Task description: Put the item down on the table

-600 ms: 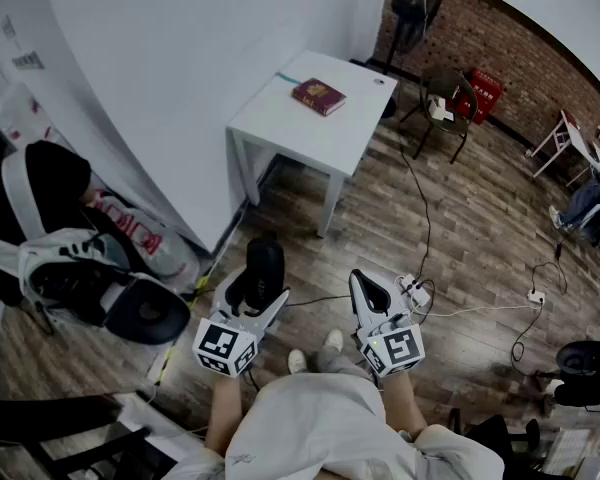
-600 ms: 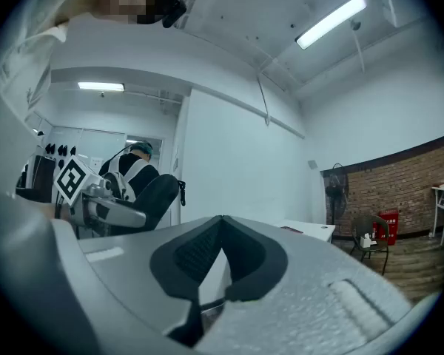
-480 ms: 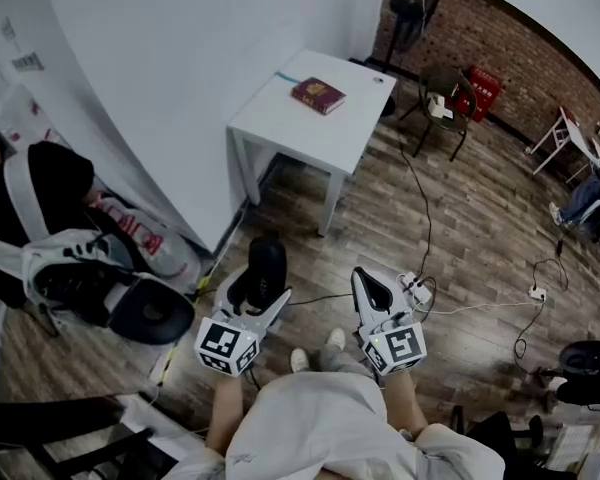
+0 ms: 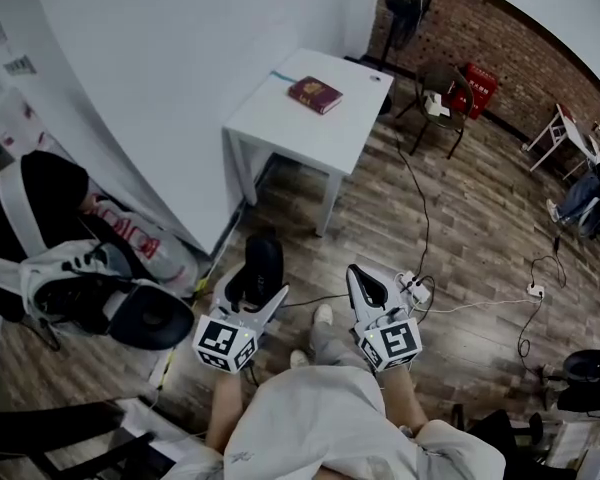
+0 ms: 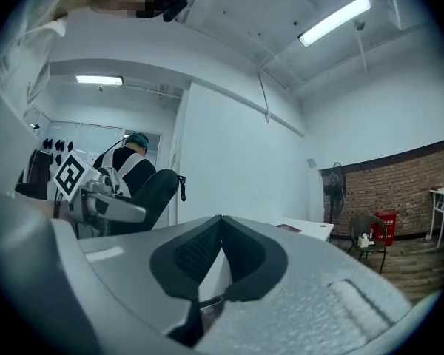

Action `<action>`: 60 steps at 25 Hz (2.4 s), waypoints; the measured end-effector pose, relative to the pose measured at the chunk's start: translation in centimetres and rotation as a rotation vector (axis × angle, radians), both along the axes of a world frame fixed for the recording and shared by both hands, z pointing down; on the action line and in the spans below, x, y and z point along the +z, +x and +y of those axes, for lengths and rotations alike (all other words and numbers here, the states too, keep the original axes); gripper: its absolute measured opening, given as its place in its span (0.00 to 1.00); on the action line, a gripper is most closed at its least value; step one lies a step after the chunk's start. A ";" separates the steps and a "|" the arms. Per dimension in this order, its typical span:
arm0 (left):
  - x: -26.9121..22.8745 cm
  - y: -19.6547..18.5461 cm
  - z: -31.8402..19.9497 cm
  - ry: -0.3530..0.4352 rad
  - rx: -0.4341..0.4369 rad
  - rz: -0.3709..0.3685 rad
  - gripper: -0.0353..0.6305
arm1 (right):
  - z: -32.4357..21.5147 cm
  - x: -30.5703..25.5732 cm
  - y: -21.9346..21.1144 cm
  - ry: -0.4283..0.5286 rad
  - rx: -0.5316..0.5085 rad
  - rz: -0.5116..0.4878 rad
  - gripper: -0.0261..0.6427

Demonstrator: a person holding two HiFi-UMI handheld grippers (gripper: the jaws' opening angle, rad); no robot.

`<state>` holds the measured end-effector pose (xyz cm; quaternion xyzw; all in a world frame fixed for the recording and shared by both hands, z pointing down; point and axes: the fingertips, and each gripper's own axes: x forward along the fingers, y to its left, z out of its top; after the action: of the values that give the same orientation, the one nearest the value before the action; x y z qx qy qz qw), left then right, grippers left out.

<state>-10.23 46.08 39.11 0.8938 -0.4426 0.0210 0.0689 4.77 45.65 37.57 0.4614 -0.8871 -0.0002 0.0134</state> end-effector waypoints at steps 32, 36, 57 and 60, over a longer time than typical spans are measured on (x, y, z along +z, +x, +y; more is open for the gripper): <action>0.5 1.9 -23.6 -0.047 -0.038 -0.037 0.59 | -24.5 0.9 0.8 -0.063 -0.065 -0.025 0.04; 0.7 2.7 -25.2 -0.052 -0.042 -0.046 0.59 | -26.3 0.9 1.0 -0.058 -0.084 -0.040 0.04; 0.4 3.0 -37.9 -0.043 -0.003 -0.040 0.59 | -38.5 1.2 0.1 -0.074 -0.067 -0.021 0.04; 0.3 2.7 -40.9 -0.047 0.014 -0.041 0.59 | -41.1 1.0 -0.4 -0.079 -0.053 -0.017 0.04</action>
<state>-7.56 5.18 39.40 0.8944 -0.4371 0.0504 0.0807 4.35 4.53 38.61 0.4367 -0.8985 0.0383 0.0239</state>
